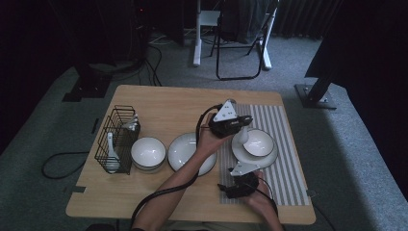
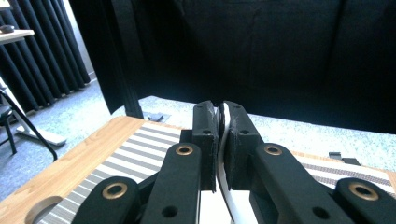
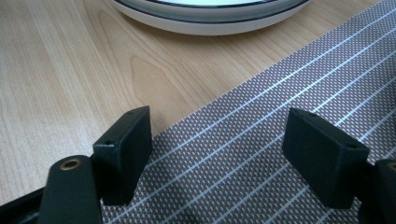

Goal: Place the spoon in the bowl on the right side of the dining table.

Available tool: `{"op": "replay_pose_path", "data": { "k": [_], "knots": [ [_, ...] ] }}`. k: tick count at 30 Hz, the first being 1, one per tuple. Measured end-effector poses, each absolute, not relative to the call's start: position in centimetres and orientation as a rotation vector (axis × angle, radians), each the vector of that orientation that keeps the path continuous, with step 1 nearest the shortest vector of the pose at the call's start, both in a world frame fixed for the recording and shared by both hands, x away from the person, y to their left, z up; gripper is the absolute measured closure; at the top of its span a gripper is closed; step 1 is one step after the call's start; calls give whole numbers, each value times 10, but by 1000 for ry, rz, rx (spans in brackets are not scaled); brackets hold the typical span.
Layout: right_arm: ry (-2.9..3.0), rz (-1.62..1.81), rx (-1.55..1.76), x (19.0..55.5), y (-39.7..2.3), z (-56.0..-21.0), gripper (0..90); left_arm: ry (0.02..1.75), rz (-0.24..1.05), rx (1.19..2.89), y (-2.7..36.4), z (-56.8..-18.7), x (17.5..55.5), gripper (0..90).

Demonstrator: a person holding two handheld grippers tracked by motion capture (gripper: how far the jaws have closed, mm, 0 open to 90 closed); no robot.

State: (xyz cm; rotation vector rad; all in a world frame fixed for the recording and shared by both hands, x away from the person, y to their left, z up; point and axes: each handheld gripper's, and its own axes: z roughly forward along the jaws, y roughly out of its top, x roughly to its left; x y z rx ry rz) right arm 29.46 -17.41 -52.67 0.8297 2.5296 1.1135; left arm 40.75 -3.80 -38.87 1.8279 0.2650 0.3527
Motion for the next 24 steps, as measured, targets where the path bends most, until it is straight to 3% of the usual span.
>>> {"op": "replay_pose_path", "data": {
  "k": [24],
  "knots": [
    [2530,1114,829,295,-174,-527,238,289,351,1868,-56,-405,415,848]
  ]
}}
